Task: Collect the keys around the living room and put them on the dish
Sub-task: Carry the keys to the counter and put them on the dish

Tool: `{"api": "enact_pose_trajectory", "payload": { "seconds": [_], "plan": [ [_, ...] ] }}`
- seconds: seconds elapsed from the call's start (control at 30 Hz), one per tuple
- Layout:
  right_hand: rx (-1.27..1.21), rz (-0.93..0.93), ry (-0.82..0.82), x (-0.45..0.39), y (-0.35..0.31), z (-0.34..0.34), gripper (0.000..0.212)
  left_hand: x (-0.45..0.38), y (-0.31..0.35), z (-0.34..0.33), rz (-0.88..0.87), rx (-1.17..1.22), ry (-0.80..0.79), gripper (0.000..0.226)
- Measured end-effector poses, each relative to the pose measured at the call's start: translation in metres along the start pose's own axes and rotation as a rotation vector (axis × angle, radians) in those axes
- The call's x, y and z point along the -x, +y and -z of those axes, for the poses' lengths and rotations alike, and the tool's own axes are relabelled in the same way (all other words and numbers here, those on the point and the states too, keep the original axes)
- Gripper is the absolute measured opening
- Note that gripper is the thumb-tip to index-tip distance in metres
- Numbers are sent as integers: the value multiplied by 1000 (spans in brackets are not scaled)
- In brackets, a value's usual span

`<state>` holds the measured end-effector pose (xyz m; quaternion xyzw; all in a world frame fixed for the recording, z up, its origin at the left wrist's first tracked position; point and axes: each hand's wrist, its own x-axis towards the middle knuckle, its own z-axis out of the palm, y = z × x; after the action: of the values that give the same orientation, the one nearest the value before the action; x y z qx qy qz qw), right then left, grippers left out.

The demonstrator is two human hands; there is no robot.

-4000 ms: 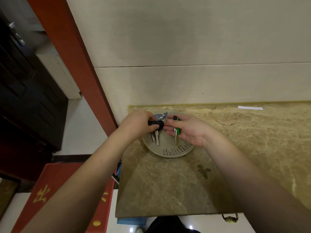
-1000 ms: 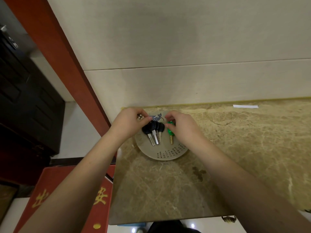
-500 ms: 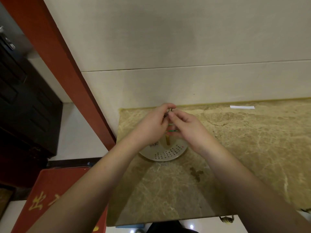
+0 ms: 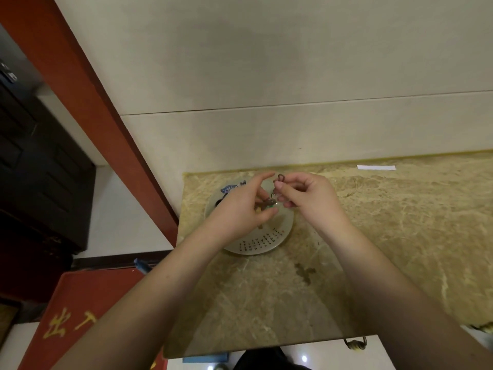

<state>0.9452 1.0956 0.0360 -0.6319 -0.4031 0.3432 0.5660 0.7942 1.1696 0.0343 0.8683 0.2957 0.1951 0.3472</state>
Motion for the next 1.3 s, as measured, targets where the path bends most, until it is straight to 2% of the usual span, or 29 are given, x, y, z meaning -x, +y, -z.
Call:
{"api": "enact_pose_trajectory", "payload": {
  "seconds": [0.1,0.27,0.43,0.57,0.7,0.83,0.93,1.03,1.13,1.3],
  "plan": [
    [100,-19,-69,0,-1,2,10,4,-7,16,29,16,50,62],
    [239,-65,-111,-4,2,0,5,13,-22,50,118,12,200,37],
    [448,-30,-42,-15,11,-10,10,20,-33,56,167,-43,237,29],
    [673,57,1,-21,15,-15,18,25,-41,49,193,-145,185,33],
    [790,74,43,-23,18,-15,26,27,-44,43,189,-229,140,40],
    [864,120,89,-19,15,-16,19,27,-44,41,174,-255,123,45],
    [929,134,60,-11,11,-13,10,25,-44,41,168,-243,104,48],
    [1043,155,-2,2,9,-14,12,23,-43,41,174,-211,60,57],
    [1175,141,4,10,10,-19,14,22,-43,40,183,-227,24,67],
    [1160,80,5,16,12,-24,17,18,-46,39,170,-255,4,72]
  ]
}}
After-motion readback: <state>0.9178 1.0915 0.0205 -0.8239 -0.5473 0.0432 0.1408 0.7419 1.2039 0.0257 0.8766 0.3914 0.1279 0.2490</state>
